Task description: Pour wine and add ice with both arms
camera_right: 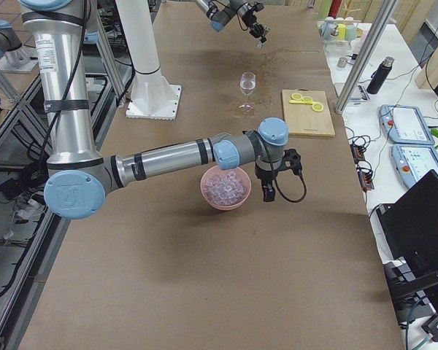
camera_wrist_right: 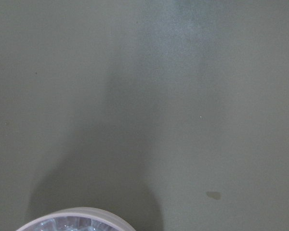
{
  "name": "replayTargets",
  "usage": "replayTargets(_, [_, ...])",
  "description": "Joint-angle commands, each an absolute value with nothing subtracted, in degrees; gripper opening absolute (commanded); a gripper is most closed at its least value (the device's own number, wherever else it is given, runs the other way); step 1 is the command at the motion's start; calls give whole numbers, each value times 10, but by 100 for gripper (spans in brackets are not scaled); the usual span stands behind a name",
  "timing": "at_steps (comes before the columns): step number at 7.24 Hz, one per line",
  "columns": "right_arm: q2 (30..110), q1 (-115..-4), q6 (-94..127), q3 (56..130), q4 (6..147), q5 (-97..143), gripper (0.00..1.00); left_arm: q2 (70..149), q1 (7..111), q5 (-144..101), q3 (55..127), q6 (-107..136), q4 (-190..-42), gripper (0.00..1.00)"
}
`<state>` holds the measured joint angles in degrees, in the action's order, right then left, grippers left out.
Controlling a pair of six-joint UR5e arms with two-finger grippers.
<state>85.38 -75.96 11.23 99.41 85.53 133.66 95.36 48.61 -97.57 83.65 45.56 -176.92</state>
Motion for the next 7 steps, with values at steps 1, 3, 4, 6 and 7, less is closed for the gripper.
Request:
replayTargets(1, [866, -760, 117, 1000, 855, 1342, 100, 965, 503, -983, 843, 423, -1768, 0])
replayTargets(3, [866, -760, 117, 998, 856, 1343, 100, 981, 553, -1068, 843, 429, -1742, 0])
replayTargets(4, [867, -760, 117, 998, 856, 1344, 100, 981, 560, -1079, 842, 425, -1741, 0])
replayTargets(6, [872, -763, 117, 1001, 856, 1346, 100, 988, 562, -1078, 839, 424, -1739, 0])
replayTargets(7, [873, -764, 117, 1003, 856, 1348, 100, 991, 562, -1078, 838, 424, -1740, 0])
